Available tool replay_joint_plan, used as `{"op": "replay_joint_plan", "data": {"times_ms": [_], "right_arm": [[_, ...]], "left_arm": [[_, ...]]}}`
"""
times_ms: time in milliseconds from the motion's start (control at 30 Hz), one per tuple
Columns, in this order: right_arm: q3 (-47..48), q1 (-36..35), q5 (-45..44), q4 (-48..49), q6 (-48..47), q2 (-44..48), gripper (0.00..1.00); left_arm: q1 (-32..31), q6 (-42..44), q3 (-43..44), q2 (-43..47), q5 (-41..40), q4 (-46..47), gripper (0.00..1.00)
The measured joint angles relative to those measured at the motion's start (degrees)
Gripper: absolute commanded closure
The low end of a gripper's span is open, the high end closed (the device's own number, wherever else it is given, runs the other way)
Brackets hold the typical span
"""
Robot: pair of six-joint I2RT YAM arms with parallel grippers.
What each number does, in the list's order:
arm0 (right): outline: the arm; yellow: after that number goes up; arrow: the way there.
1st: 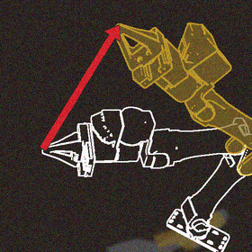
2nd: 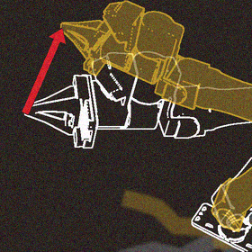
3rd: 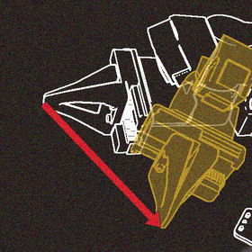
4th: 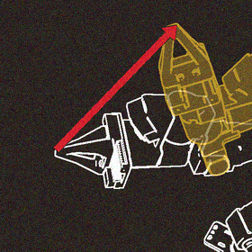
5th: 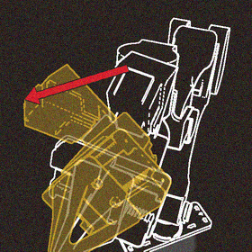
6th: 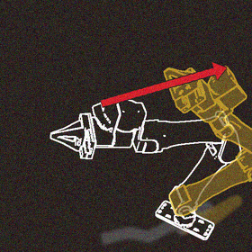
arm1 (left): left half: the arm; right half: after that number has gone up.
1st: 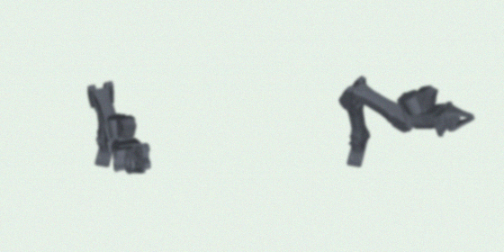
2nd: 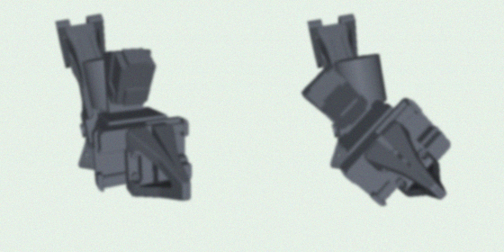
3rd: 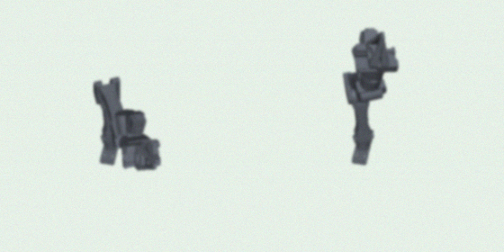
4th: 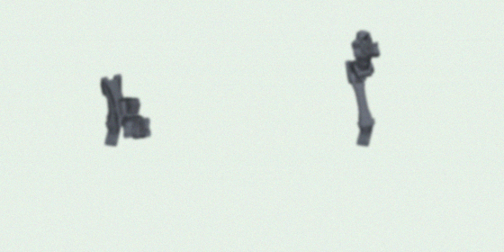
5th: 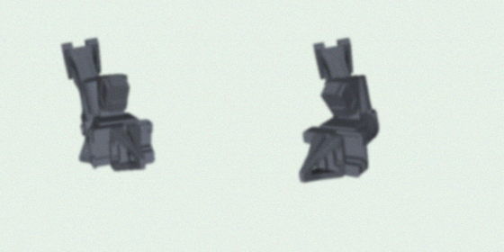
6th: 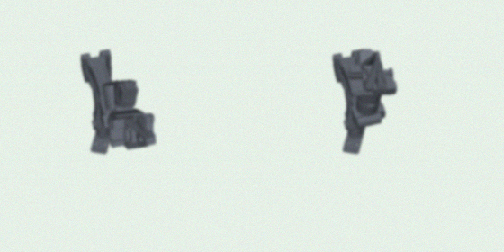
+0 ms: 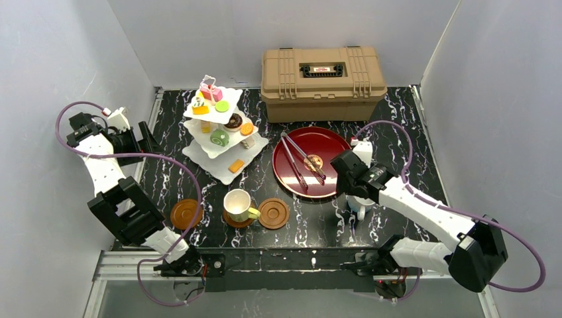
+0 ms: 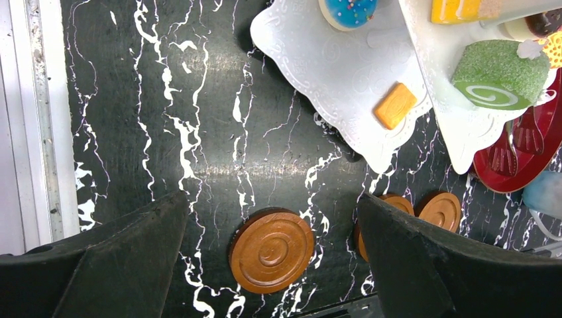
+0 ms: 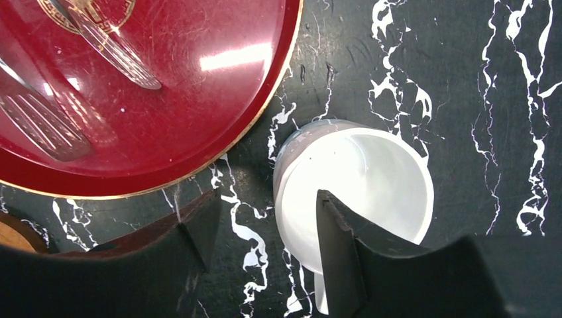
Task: Serve the afternoon tea
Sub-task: Move the cup to the center of the board.
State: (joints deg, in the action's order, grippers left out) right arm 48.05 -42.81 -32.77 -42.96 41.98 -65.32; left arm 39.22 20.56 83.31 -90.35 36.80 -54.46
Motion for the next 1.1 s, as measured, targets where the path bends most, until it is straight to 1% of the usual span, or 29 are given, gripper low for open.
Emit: {"op": "replay_joint_plan", "data": {"times_ms": [33,100,333,400,500,700,933,1100], "right_arm": [[-0.2,0.0,0.0,0.0,-0.1,0.0,0.41],[-0.2,0.0,0.0,0.4,-0.5,-0.6,0.49],[-0.2,0.0,-0.9,1.5,-4.2,-5.0,0.88],[-0.2,0.1,-0.6,1.7,-4.8,-5.2,0.98],[-0.1,0.1,1.0,2.5,-6.9,-4.9,0.99],[-0.1,-0.4,10.2,3.8,-11.5,-3.5,0.99],[0.7,-5.9,19.9,4.4,-16.6,-2.6,0.99],[2.5,-10.6,28.1,7.1,-19.8,-3.8,0.99]], "left_arm": [[0.0,0.0,0.0,0.0,0.0,0.0,0.02],[0.0,0.1,0.0,0.0,-0.2,0.0,0.02],[0.0,0.5,0.0,0.0,-0.3,0.0,0.02],[0.0,0.5,0.0,0.0,-0.4,0.0,0.02],[0.0,0.5,0.0,0.0,-0.4,0.0,0.02],[0.0,0.5,0.0,0.0,-0.3,0.0,0.02],[0.0,0.5,0.0,0.0,-0.3,0.0,0.02],[0.0,0.5,0.0,0.0,-0.3,-0.2,0.02]]}}
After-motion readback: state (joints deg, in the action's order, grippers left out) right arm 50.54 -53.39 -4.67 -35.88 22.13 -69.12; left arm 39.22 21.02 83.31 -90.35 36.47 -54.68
